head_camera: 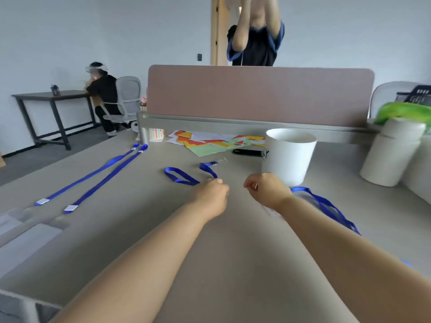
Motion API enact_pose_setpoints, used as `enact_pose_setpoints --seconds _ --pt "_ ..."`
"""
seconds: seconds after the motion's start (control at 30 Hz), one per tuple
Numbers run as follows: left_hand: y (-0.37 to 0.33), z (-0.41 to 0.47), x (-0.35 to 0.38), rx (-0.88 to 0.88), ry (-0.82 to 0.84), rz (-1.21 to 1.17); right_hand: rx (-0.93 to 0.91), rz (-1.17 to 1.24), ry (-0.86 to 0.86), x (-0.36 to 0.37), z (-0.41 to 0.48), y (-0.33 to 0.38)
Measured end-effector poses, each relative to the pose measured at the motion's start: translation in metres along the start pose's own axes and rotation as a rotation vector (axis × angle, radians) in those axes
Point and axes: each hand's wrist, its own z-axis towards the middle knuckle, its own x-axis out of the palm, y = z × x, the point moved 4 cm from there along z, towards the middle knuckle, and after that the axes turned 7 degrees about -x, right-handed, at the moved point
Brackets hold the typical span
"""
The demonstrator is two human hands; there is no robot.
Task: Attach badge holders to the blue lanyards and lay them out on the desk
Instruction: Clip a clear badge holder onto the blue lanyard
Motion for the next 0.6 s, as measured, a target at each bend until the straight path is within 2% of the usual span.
enact_pose_setpoints --seconds 0.1,0.2,0.33,0.43,0.6 --pt "-0.029 0.008 0.007 0.125 0.029 -0.111 0.083 -0.031 -0.002 -0.015 -0.022 -0.033" --pt "-0.059 0.01 0.013 0.278 0.162 -0.221 0.136 0.0 0.039 -0.021 -0.042 -0.058" --pt "-0.081 0.018 0.024 0.333 0.276 -0.199 0.129 0.069 0.069 -0.021 -0.061 -0.076" --pt "-0.09 0.021 0.028 0.362 0.283 -0.15 0.124 0.09 0.106 -0.02 -0.071 -0.085" --pt "-0.096 0.021 0.03 0.354 0.207 -0.099 0.026 0.027 0.177 -0.019 -0.08 -0.088"
